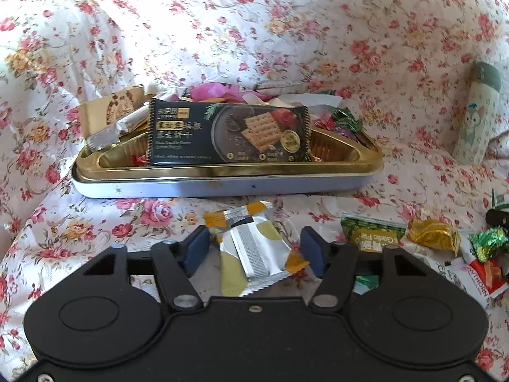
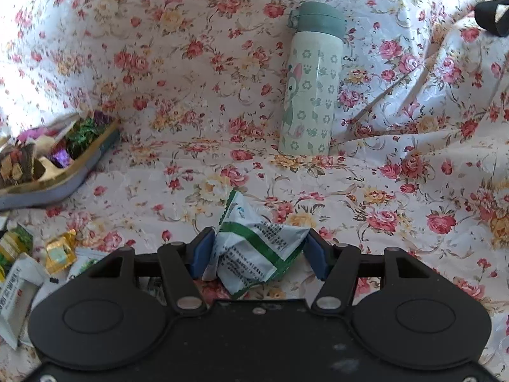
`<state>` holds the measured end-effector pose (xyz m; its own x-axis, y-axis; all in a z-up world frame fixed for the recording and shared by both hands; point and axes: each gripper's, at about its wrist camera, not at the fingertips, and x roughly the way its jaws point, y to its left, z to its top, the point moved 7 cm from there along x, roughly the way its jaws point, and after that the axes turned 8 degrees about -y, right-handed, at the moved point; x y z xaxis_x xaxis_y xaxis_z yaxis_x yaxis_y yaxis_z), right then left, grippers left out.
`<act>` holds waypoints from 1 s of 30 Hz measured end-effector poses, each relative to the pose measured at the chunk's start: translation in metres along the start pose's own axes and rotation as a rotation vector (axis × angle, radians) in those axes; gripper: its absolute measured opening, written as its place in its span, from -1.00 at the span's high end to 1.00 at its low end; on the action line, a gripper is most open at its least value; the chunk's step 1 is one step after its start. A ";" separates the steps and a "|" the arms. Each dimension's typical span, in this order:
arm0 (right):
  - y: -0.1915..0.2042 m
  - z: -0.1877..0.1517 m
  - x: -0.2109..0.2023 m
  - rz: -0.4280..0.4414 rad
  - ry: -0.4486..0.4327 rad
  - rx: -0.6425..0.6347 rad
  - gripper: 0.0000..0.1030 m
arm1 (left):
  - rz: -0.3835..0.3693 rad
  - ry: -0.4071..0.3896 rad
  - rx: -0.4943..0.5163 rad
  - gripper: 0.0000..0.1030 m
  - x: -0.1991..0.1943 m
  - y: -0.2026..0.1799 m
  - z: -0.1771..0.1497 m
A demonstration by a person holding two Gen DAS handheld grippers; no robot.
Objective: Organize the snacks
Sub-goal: 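Grasp the silver-yellow packet with the left tool while the right tool grasps the green-white packet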
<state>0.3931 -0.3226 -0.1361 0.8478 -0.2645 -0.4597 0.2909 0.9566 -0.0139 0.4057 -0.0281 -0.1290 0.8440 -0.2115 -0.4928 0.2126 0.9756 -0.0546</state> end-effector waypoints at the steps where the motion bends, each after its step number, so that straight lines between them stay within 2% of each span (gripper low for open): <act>1: 0.000 0.000 0.000 0.000 0.000 0.000 -0.25 | 0.000 0.001 0.000 -0.26 0.000 0.000 0.000; 7: -0.001 0.000 0.001 0.004 0.003 0.010 -0.25 | 0.010 0.013 0.043 -0.24 0.001 -0.005 0.000; 17: -0.001 0.000 0.001 0.000 0.004 0.004 -0.25 | 0.042 0.048 0.104 0.15 -0.007 -0.016 0.006; 23: -0.001 0.000 0.001 0.000 0.004 0.005 -0.25 | -0.010 0.140 0.117 0.14 -0.023 -0.031 0.001; 27: -0.001 0.000 0.002 0.001 0.004 0.006 -0.25 | 0.022 0.187 0.168 0.08 -0.023 -0.037 -0.006; 30: -0.001 0.000 0.002 0.001 0.004 0.007 -0.25 | 0.038 0.207 0.154 -0.01 -0.017 -0.036 -0.004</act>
<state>0.3941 -0.3237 -0.1370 0.8464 -0.2630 -0.4630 0.2929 0.9561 -0.0076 0.3816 -0.0599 -0.1218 0.7373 -0.1430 -0.6603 0.2686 0.9588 0.0923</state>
